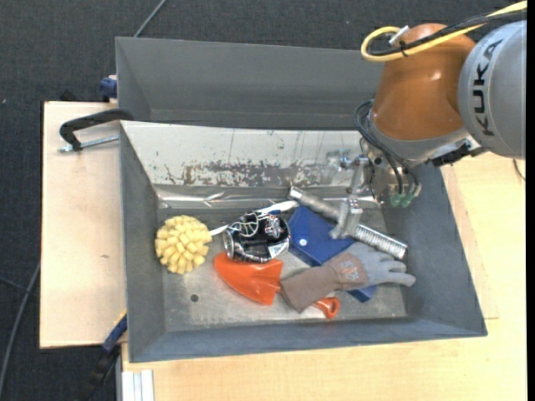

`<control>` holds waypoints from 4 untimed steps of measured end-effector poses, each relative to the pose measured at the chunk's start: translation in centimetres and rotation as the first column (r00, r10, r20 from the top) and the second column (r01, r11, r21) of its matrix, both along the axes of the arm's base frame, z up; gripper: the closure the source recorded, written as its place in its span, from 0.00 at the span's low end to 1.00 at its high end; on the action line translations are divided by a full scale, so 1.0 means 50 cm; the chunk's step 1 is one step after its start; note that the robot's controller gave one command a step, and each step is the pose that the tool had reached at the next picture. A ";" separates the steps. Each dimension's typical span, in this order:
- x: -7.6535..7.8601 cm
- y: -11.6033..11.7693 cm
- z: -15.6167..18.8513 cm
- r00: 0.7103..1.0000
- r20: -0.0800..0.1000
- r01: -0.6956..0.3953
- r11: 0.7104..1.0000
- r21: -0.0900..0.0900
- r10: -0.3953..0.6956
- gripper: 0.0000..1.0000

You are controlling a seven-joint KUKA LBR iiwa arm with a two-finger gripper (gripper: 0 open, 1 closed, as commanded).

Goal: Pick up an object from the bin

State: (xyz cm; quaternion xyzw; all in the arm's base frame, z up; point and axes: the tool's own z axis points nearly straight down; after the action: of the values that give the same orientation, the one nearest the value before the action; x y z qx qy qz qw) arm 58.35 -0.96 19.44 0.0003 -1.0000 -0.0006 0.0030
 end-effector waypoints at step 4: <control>0.021 -0.116 -0.102 0.989 0.011 0.150 0.989 0.002 -0.150 0.00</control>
Offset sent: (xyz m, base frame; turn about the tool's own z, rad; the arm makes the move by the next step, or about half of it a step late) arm 0.0116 -0.0812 -0.0615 0.0386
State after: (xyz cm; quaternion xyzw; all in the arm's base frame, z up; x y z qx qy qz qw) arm 59.42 -6.76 14.34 -0.0749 -0.9972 -0.0014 -0.0028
